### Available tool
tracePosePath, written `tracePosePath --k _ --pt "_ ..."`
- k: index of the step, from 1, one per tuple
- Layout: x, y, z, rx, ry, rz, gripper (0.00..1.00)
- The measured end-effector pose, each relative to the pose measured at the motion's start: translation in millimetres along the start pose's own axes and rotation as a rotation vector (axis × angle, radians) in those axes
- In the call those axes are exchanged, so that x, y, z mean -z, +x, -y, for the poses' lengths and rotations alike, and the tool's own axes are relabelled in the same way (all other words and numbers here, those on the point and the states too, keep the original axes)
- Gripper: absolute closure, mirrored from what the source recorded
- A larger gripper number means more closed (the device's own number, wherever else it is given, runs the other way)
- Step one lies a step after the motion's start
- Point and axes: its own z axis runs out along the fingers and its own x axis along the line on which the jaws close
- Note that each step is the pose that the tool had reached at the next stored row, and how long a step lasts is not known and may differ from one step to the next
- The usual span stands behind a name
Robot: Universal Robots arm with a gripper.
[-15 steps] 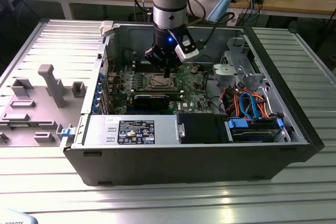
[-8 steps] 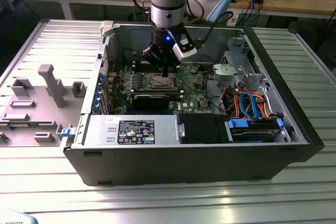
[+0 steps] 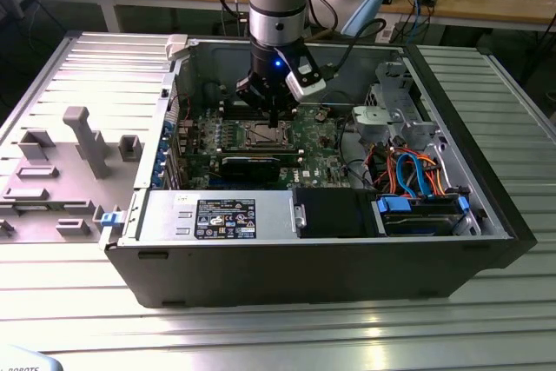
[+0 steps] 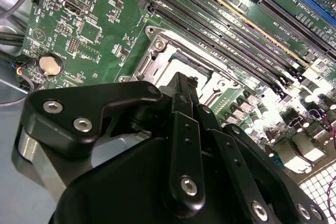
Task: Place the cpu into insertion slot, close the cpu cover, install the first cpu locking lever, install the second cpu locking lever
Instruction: 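Install the second cpu locking lever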
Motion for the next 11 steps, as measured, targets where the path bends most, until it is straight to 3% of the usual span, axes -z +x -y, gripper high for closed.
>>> tracePosePath --k 9,10,11 --pt "0.0 0.0 0.0 0.0 0.0004 0.0 0.89" --pt "-0.1 0.0 0.2 0.0 0.0002 -0.0008 0.89" --pt "-0.1 0.0 0.3 0.0 0.0 -0.0058 0.89"
